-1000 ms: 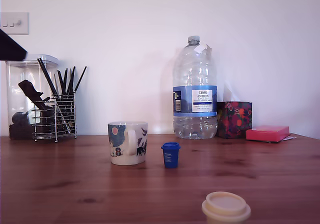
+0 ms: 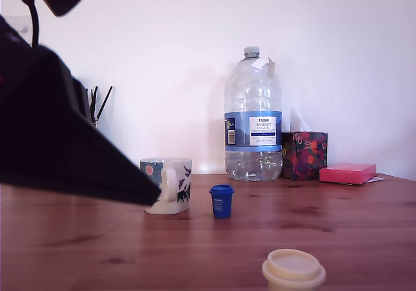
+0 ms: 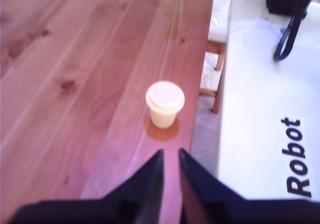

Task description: Pick up the coffee capsules from the table one by one and drop them inside the nearest coffee cup

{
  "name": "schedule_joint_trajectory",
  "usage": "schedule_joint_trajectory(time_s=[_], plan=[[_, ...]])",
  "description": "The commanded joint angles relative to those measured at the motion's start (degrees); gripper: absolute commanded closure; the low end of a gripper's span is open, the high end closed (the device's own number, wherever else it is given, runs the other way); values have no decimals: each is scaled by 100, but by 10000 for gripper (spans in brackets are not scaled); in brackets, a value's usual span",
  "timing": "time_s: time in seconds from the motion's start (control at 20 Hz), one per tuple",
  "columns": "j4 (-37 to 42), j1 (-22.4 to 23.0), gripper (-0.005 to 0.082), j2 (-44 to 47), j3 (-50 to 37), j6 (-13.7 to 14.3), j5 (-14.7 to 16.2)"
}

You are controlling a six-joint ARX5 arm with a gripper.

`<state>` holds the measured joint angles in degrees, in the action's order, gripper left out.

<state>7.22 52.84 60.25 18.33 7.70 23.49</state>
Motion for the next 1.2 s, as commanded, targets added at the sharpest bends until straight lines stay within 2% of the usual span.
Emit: schedule_joint_trajectory(time_s=[0.0, 0.05, 0.2, 0.45, 0.55, 0.7, 0.95, 1.15], plan=[[205, 20, 216, 87, -61, 28, -2], [326, 22, 146, 186, -61, 31, -2], [802, 22, 143, 643, -61, 31, -2], [2116, 190, 144, 1591, -61, 42, -24], [2553, 339, 144, 1939, -57, 144, -98], [2990, 492, 145, 2406, -9, 151, -323], [2942, 546, 146, 2765, 372, 127, -367], [2385, 562, 146, 2973, 789, 131, -365]])
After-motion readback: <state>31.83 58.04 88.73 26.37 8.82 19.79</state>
